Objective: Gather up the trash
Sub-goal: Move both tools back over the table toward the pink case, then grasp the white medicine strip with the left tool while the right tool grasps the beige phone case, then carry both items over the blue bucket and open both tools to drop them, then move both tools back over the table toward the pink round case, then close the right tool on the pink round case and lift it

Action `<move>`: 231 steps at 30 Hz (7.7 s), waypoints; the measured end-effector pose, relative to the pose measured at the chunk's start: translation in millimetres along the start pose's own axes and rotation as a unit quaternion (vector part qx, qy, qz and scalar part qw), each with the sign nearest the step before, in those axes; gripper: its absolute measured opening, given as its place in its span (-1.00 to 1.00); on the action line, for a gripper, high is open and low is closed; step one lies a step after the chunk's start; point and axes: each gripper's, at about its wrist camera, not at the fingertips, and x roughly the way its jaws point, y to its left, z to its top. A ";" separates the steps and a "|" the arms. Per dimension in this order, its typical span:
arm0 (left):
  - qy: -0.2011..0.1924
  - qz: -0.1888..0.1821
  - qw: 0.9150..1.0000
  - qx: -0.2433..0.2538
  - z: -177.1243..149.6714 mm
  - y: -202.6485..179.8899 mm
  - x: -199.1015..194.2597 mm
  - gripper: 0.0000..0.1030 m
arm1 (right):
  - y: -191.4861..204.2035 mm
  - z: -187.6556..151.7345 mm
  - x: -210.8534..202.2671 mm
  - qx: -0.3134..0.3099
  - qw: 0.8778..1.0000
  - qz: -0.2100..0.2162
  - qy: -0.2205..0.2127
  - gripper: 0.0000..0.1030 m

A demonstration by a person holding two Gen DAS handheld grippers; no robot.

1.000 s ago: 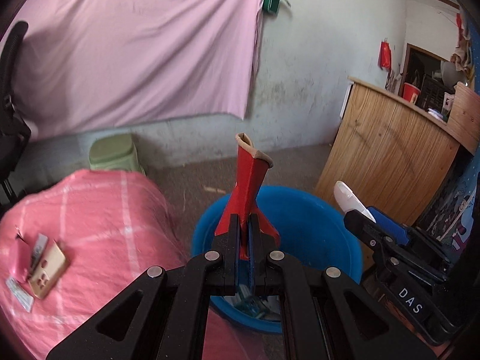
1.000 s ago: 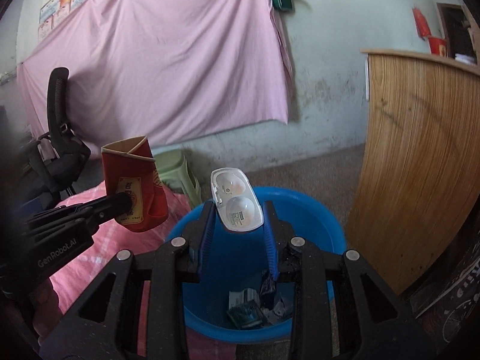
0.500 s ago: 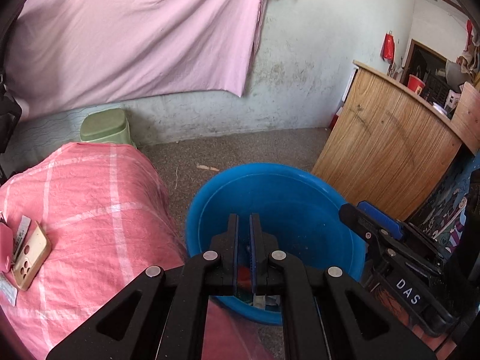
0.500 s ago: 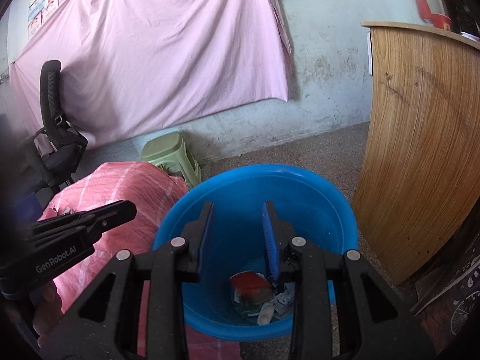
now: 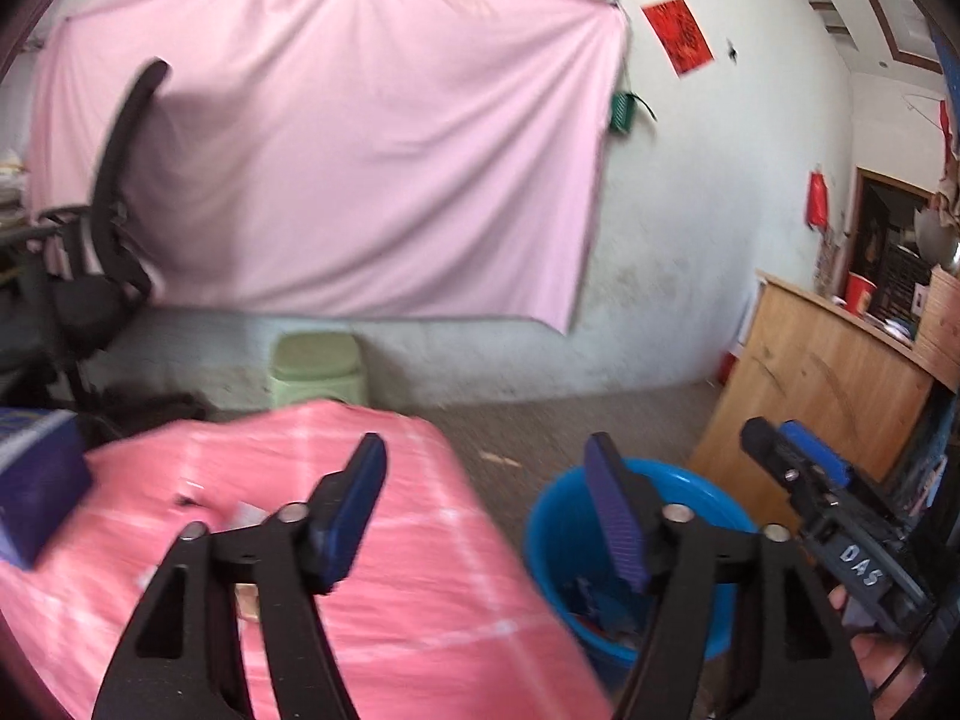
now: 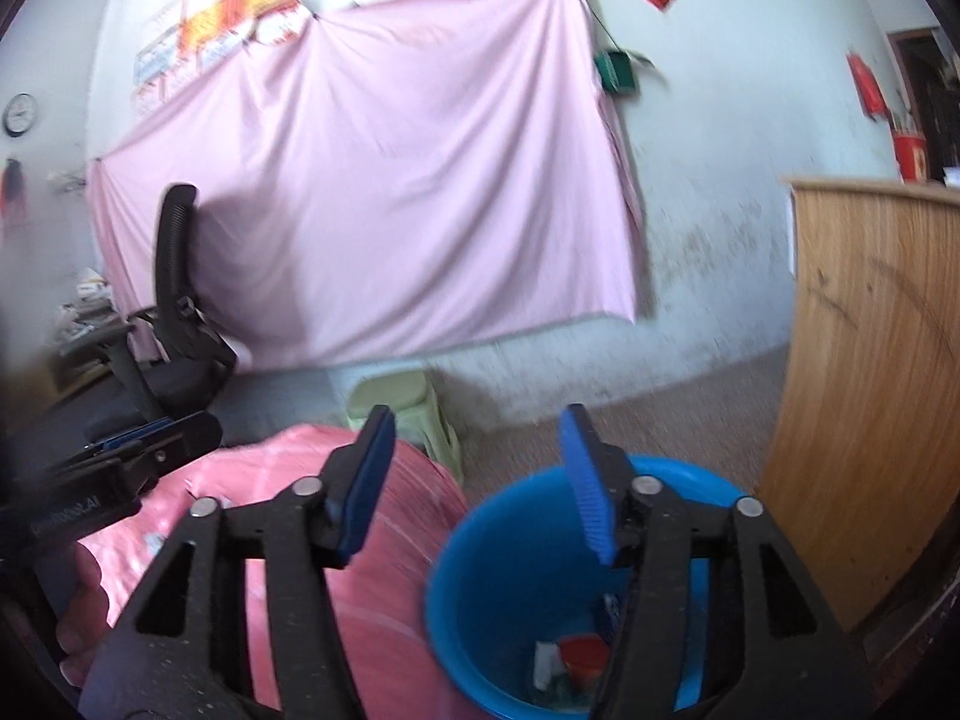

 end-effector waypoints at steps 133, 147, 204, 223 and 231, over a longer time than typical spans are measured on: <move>0.016 -0.075 0.996 0.049 -4.7 -87.0 25.1 -0.96 | -52.1 2.3 -45.2 0.003 0.997 -0.057 -0.049 0.88; 0.150 -0.112 0.982 0.006 -22.4 -99.9 93.4 -0.95 | -89.6 -22.3 2.0 0.050 0.993 -0.070 0.076 0.88; -0.087 0.162 0.981 -0.054 -1.3 83.4 -72.5 0.95 | 75.4 16.1 -17.8 -0.031 0.990 0.073 -0.113 1.00; -0.082 0.217 0.973 -0.009 -46.5 177.0 -92.1 0.95 | 177.7 -27.0 34.2 -0.128 0.981 0.140 -0.036 1.00; -0.026 0.198 0.979 -0.026 -62.9 210.5 -79.6 0.95 | 209.3 -45.8 71.3 -0.175 0.972 0.145 0.053 1.00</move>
